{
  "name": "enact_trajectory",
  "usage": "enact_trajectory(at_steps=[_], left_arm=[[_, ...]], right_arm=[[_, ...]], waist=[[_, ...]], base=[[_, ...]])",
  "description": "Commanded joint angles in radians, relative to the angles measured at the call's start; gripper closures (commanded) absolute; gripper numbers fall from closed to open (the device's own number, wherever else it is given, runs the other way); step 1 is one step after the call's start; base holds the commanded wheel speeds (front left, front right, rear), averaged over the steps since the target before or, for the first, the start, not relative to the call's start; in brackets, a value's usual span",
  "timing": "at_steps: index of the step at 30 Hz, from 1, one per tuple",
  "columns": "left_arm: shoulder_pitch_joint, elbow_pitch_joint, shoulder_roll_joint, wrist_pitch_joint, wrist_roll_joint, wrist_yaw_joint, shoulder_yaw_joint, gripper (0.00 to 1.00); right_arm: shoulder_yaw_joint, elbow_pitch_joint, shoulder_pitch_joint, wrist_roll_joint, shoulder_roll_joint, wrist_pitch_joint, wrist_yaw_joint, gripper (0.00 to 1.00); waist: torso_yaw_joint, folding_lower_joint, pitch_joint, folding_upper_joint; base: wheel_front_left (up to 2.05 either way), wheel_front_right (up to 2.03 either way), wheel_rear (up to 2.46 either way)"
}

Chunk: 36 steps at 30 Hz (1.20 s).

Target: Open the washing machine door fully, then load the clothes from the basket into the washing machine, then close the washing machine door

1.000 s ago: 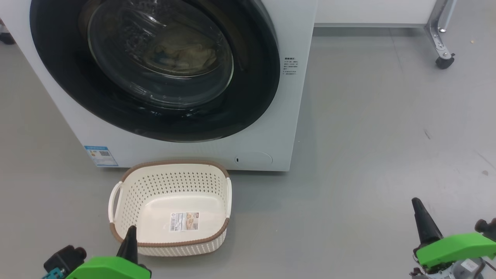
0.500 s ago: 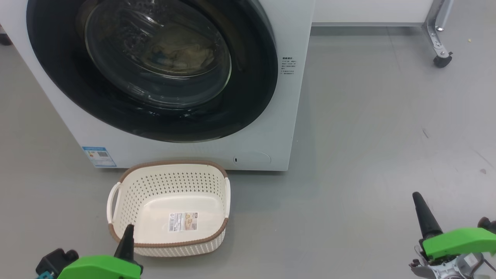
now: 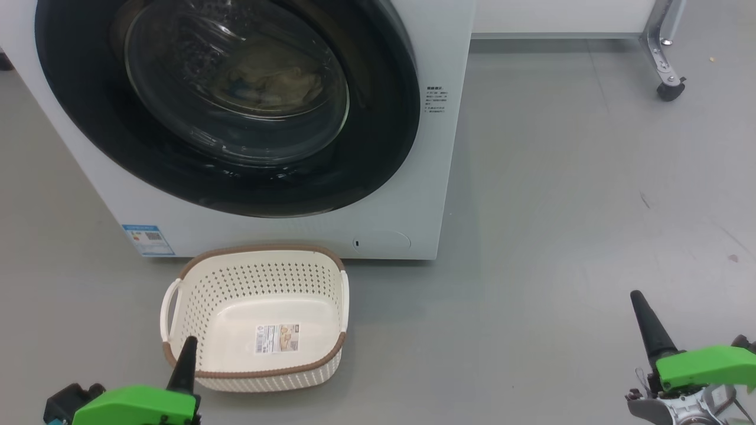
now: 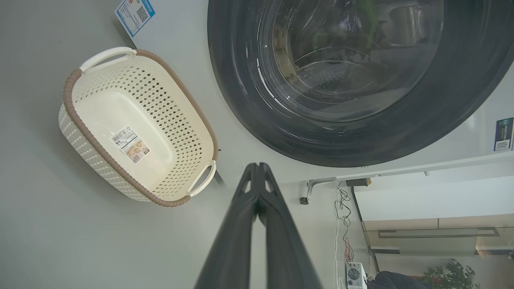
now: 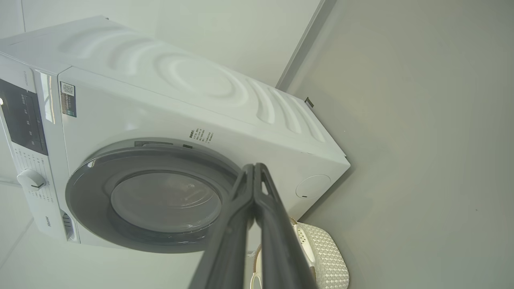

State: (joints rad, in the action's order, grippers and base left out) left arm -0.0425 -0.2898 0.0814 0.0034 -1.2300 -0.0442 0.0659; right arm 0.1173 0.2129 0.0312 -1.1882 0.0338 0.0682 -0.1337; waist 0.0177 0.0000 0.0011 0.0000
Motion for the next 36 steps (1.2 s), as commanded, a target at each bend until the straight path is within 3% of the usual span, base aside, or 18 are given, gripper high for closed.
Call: enact_trajectory(at_steps=[1,36], left_arm=[[-0.056,0.036,0.005,0.011,-0.03,-0.01,-0.041,1.0],[-0.065,0.044,-0.026,0.105,-0.382,-0.086,-0.174,1.0]], right_arm=[[-0.01,-0.027,-0.07,-0.033,0.014,0.005,0.002,1.0],[-0.003,0.032,-0.139,-0.419,0.017,0.045,0.003,1.0]], waist=[[-0.001,0.0,0.0,0.0],[-0.018,0.0,0.002,0.0]], base=[[0.0,0.0,0.0],[0.0,0.0,0.0]])
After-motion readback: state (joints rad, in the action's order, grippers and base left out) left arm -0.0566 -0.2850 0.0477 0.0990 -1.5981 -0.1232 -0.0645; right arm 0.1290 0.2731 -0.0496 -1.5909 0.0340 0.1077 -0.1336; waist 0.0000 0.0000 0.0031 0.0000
